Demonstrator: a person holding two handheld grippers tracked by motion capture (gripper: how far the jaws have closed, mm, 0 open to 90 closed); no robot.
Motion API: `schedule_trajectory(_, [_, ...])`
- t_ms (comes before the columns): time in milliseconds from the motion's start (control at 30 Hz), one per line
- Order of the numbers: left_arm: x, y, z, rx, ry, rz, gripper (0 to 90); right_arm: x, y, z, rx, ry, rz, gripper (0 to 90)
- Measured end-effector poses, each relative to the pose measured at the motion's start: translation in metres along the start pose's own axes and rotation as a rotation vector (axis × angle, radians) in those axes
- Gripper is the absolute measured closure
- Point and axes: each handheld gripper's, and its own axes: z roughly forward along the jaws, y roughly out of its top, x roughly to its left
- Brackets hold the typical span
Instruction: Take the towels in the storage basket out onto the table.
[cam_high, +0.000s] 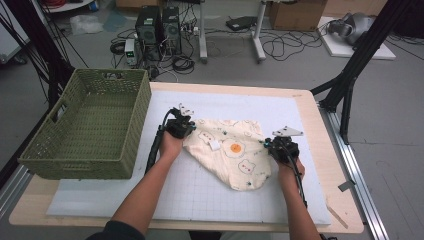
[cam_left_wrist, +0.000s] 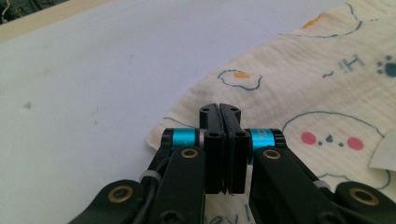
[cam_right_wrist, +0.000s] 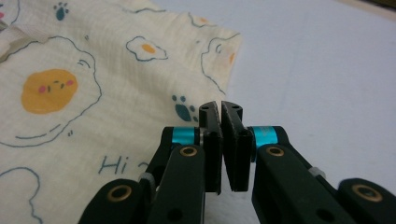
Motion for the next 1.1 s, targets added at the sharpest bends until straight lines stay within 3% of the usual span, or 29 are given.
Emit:
schedule_trajectory(100, [0.001,0.002,0.002,-0.008,-0.005,-0.005,84.6,-0.001,-0.001,0.002,0.007,-0.009,0.013,87.1])
schedule_trajectory(167, [0.003,0.001,0.002,0.003,-0.016,-0.045,60.6,0.001,-0.001,0.004,0.012,-0.003,0.004,84.3])
schedule_trajectory(233, [0.004,0.001,-0.001,0.004,-0.050,-0.070,46.8,0.001,-0.001,0.002,-0.010,0.003,0.006,77.7])
schedule_trajectory(333, [0.000,0.002,-0.009,-0.019,-0.085,-0.059,43.4,-0.001,0.000,-0.004,-0.045,0.024,0.009,69.7])
schedule_trajectory(433, [-0.008,0.004,-0.014,-0.035,-0.140,-0.045,42.4,0.000,0.000,-0.011,-0.065,0.020,-0.005,62.0])
schedule_trajectory(500, [-0.015,0.003,-0.016,-0.039,-0.153,-0.023,42.2,-0.001,-0.002,-0.016,-0.075,0.015,-0.007,53.8])
schedule_trajectory(633, [-0.028,0.001,-0.015,0.010,-0.201,0.000,43.1,-0.007,-0.008,-0.028,-0.094,-0.036,0.002,39.4])
schedule_trajectory(800, [-0.051,0.007,-0.019,-0.017,-0.268,0.032,44.6,-0.013,-0.016,-0.040,-0.097,-0.014,0.034,36.6])
schedule_trajectory(933, [-0.067,0.006,-0.016,0.011,-0.315,0.049,44.7,-0.013,-0.021,-0.050,-0.107,0.017,0.027,36.0])
schedule_trajectory(1000, [-0.075,0.004,-0.014,0.050,-0.335,0.058,42.9,-0.013,-0.022,-0.055,-0.117,0.032,0.030,35.7])
schedule_trajectory(1033, [-0.079,0.003,-0.014,0.065,-0.335,0.082,42.6,-0.012,-0.023,-0.057,-0.121,0.035,0.027,35.6])
schedule_trajectory(1100, [-0.086,-0.003,-0.015,0.048,-0.319,0.106,44.9,-0.011,-0.024,-0.060,-0.123,0.042,0.012,35.6])
